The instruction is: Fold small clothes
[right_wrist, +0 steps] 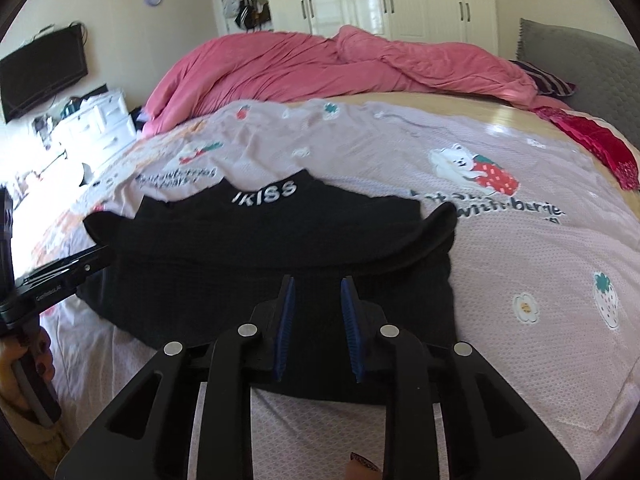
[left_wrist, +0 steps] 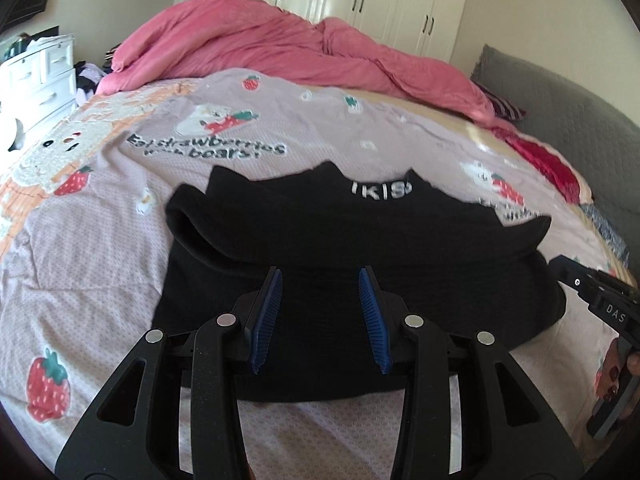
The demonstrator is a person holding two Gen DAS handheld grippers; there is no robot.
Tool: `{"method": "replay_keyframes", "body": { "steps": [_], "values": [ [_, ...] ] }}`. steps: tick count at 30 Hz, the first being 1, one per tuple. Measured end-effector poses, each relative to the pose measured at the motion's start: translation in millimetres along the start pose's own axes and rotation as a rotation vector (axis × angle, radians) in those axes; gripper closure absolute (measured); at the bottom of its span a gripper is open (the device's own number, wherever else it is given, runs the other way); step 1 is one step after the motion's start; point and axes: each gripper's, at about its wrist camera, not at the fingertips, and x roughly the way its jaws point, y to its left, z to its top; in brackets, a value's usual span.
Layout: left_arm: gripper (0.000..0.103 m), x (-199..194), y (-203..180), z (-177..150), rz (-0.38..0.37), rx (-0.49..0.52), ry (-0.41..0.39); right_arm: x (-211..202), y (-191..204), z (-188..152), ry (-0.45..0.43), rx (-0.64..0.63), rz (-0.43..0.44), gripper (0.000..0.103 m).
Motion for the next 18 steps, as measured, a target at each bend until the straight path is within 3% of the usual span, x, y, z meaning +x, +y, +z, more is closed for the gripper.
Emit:
{"method": "replay_keyframes", "body": {
  "steps": [9,18],
  "values": [
    [0.071,30,2,-3,0.069,0.056,0.077,53,18,-9,0.134,-0.104,-0.037,0.080],
    [0.068,62,13,21,0.086,0.004,0.122,86,17,15,0.129,-0.128,-0.071,0.080]
  ]
}}
